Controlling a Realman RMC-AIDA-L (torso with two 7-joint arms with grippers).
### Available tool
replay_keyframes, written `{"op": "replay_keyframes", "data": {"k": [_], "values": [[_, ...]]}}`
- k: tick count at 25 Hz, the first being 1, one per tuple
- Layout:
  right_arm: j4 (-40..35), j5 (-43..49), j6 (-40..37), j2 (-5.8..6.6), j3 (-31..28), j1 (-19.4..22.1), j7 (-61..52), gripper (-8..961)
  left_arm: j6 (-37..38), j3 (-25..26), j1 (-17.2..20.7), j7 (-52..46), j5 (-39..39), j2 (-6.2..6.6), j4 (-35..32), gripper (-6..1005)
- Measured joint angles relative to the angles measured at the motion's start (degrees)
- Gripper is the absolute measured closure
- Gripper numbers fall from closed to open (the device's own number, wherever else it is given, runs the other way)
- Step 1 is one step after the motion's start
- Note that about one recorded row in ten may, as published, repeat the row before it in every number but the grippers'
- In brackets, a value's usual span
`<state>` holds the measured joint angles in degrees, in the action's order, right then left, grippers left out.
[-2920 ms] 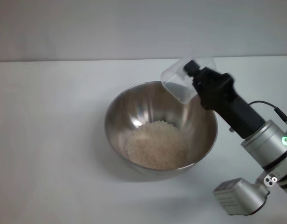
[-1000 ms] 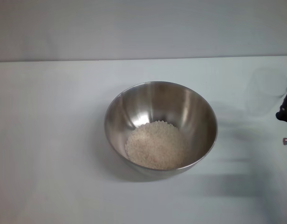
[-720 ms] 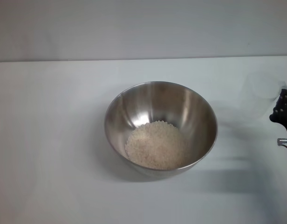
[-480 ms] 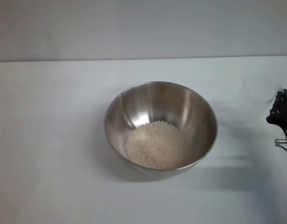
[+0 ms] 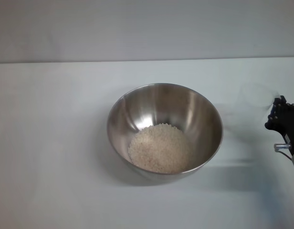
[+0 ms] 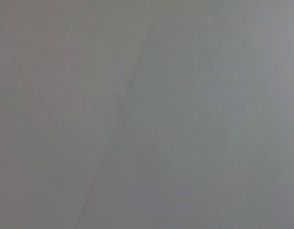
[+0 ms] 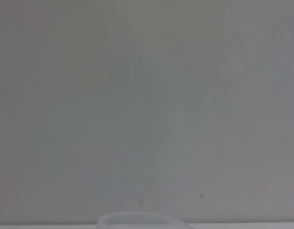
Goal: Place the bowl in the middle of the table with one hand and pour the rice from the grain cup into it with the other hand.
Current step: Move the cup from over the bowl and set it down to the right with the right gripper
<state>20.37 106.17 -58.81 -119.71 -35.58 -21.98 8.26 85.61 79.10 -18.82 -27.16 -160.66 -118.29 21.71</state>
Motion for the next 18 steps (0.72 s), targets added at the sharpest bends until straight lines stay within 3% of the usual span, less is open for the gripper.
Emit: {"op": "replay_keyframes", "data": {"k": [18], "values": [[0.0,0.4,1.2,0.0,0.1,-0.2,0.0,915,0.0,0.3,0.4,0.0,0.0,0.17,0.4,243]]}}
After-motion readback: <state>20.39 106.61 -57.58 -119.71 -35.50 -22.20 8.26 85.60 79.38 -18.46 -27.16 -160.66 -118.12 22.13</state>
